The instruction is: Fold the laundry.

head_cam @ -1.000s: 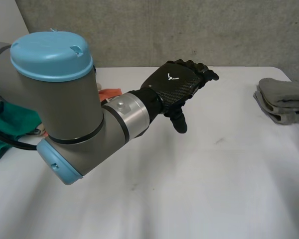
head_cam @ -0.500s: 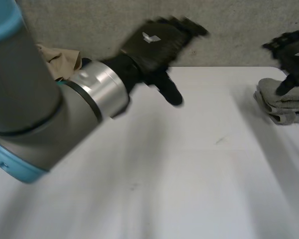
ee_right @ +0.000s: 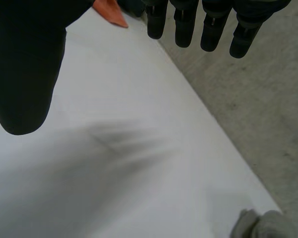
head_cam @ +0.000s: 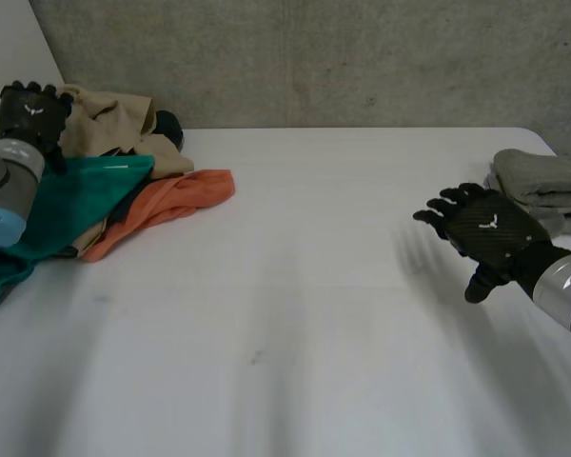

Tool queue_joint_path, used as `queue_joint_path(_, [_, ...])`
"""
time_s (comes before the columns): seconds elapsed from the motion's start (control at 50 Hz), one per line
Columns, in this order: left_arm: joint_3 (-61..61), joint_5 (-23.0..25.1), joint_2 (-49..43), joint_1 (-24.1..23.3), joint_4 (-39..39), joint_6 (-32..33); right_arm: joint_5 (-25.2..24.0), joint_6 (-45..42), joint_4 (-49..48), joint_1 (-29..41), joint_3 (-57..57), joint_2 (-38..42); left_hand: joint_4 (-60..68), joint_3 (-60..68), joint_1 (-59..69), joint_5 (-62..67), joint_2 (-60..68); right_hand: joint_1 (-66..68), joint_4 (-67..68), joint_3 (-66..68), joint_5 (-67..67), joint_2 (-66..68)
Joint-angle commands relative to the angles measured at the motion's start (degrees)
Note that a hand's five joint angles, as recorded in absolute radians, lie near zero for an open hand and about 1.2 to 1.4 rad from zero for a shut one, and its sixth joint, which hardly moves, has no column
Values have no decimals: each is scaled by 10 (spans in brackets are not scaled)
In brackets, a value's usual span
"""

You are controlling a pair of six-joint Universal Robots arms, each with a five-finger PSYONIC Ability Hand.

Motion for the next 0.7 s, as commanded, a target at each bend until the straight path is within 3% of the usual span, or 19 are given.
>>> queue_joint_path(0.02, [63,36,-62,23,24,-7,8,2,-1,-1,12,15,25,19,31,12,23,-27,-22,-20,-30,-21])
queue_joint_path(0.22, [80,59,-77,25,25,-24,21,2,-1,-6,16,38,52,46,58,39,50,-27,-22,-20,-30,-21])
queue_joint_path(0.42, [81,78,-12,20,30,-165,20,5,-4,-6,16,46,62,56,68,49,60,-27,-22,-20,-30,-21])
queue_joint_path(0.48, [84,93,-12,18,36,-175,21,5,-4,-5,16,57,62,56,68,49,60,-27,-22,-20,-30,-21])
queue_joint_path(0.7, [180,108,-126,14,48,-175,21,5,-5,-2,14,70,62,56,68,49,60,-27,-22,-20,-30,-21])
